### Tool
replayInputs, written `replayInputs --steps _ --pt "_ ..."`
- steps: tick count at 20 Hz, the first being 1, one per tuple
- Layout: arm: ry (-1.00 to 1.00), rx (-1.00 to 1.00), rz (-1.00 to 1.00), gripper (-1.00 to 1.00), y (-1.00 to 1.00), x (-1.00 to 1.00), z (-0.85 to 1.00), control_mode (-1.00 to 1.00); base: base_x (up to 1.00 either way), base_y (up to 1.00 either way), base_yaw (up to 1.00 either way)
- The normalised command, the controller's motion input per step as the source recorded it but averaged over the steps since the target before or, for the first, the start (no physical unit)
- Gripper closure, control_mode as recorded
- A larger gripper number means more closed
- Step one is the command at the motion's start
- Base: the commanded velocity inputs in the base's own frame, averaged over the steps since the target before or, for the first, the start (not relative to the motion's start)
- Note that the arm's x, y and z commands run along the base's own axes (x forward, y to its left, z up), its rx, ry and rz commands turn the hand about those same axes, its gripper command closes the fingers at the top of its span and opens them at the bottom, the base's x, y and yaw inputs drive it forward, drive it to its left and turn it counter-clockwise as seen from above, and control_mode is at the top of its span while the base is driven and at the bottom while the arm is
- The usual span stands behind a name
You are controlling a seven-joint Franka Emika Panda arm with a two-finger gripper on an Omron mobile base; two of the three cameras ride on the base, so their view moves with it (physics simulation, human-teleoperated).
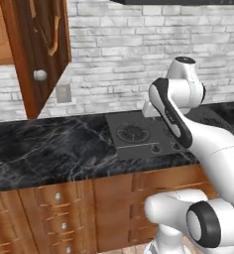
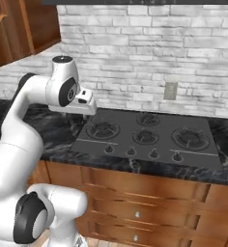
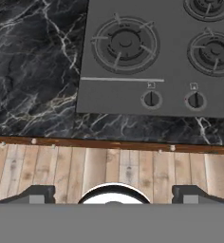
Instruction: Close all open cabinet doors.
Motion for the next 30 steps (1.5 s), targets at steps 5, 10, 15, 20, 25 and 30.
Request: replayInputs --steps 5,10,15,20,25,30 --pt "0.00 0.00 0.00 -1.00 0.00 0.00 0.00 1.00 -0.58 0.90 0.00" --pt "0.00 0.00 0.00 -1.00 0.00 0.00 0.00 1.00 -0.75 0.72 0.00" --pt "0.00 0.00 0.00 -1.00 0.00 0.00 0.00 1.00 -0.66 0.59 0.00" --pt "0.00 0.00 0.00 -1.00 0.00 0.00 0.00 1.00 -0.32 0.79 0.00" --pt "0.00 0.00 0.00 -1.00 0.00 0.00 0.00 1.00 0.00 0.97 0.00" --pt "0.00 0.00 0.00 -1.00 0.00 0.00 0.00 1.00 0.28 0.59 0.00"
